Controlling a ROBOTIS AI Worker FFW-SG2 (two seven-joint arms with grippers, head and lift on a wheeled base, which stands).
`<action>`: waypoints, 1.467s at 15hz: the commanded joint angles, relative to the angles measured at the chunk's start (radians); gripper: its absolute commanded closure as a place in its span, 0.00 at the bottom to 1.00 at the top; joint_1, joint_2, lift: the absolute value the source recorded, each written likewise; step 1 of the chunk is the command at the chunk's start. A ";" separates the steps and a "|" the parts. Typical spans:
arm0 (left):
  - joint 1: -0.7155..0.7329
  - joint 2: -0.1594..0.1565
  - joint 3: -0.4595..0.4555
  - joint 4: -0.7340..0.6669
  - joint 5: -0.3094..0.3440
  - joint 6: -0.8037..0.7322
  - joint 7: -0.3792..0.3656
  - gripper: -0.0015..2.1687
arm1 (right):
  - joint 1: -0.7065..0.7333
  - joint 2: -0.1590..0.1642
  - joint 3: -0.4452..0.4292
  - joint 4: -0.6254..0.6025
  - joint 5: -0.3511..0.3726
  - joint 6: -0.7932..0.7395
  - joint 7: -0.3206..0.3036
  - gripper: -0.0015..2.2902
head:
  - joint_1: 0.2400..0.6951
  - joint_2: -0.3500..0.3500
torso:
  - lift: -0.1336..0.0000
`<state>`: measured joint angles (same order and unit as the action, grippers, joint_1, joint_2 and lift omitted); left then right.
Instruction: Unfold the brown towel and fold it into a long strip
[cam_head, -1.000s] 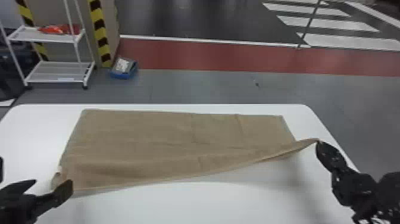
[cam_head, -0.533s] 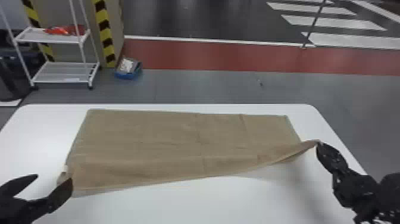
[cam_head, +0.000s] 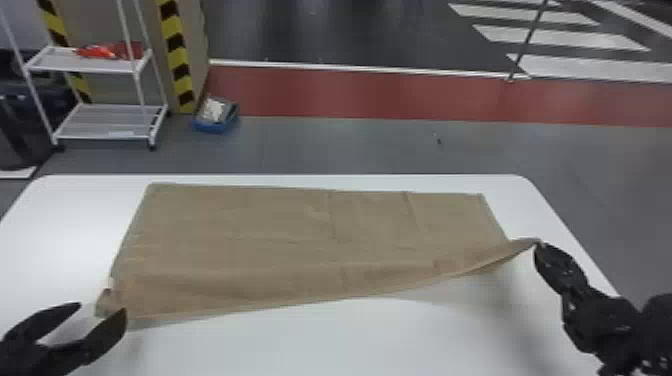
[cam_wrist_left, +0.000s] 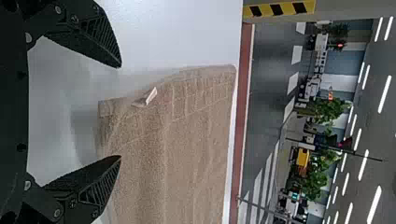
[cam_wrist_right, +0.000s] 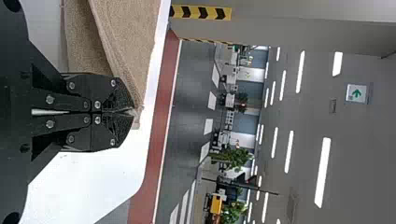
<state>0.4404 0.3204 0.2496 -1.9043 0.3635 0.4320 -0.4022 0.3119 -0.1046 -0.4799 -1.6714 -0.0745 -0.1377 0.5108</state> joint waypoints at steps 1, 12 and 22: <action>-0.012 0.002 0.003 0.017 0.000 0.003 -0.009 0.19 | -0.001 0.000 -0.002 -0.005 0.004 0.008 0.000 0.62 | 1.00 0.33 | 0.07; 0.038 -0.001 0.083 -0.019 0.071 0.031 -0.064 0.36 | -0.007 0.000 0.011 -0.002 0.021 0.005 -0.003 0.62 | 1.00 0.36 | 0.07; 0.012 -0.004 0.074 0.005 0.114 0.080 -0.115 0.29 | 0.010 0.000 -0.003 -0.013 0.025 0.005 -0.003 0.62 | 1.00 0.33 | 0.07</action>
<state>0.4512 0.3167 0.3222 -1.8945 0.4737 0.5031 -0.5102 0.3186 -0.1043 -0.4828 -1.6805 -0.0483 -0.1324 0.5077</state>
